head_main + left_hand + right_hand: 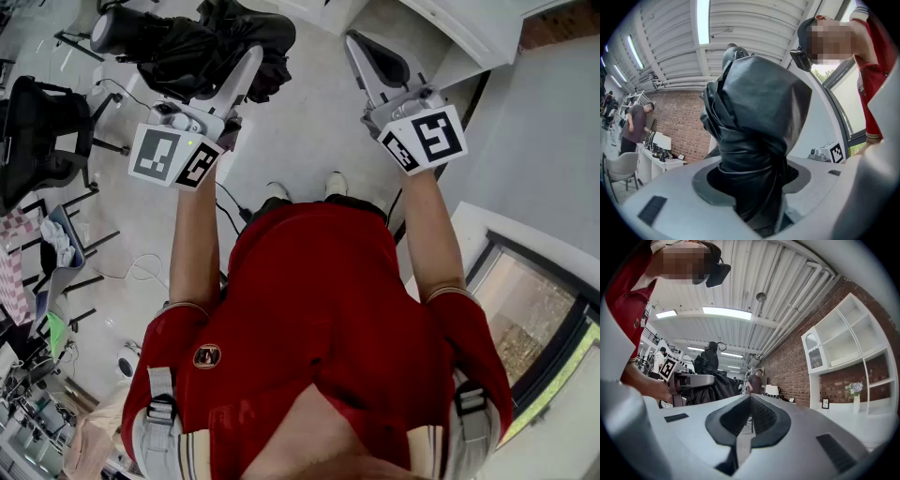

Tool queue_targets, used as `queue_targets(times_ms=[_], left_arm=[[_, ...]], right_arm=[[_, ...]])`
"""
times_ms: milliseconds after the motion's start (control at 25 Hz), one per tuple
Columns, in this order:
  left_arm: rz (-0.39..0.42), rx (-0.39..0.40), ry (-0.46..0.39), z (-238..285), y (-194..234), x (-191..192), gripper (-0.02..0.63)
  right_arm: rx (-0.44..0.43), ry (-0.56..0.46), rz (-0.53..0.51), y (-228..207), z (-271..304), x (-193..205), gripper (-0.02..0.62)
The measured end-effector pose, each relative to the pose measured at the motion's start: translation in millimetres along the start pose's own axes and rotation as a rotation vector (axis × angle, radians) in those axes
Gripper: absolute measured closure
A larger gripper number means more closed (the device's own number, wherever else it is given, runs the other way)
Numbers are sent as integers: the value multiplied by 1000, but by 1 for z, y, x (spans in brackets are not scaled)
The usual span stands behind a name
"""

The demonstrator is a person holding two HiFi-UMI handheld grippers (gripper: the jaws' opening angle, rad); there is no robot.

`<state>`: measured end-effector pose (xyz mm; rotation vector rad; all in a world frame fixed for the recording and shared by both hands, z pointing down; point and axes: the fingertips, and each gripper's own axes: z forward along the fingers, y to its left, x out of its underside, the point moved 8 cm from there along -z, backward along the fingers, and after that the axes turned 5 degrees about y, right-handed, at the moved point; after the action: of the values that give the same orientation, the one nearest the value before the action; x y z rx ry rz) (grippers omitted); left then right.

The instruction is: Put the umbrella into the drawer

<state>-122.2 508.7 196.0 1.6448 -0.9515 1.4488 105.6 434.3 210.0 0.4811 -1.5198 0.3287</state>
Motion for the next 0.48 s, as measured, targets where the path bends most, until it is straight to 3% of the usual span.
queue_targets(times_ms=[200,480], left_arm=[[-1,6,3,-6,1,1,356],[-2,22,9,-22,16,0,356]], right_arm=[[-14,-14,16,7,0,-2,597],[57,33,3,11,1,1,597]])
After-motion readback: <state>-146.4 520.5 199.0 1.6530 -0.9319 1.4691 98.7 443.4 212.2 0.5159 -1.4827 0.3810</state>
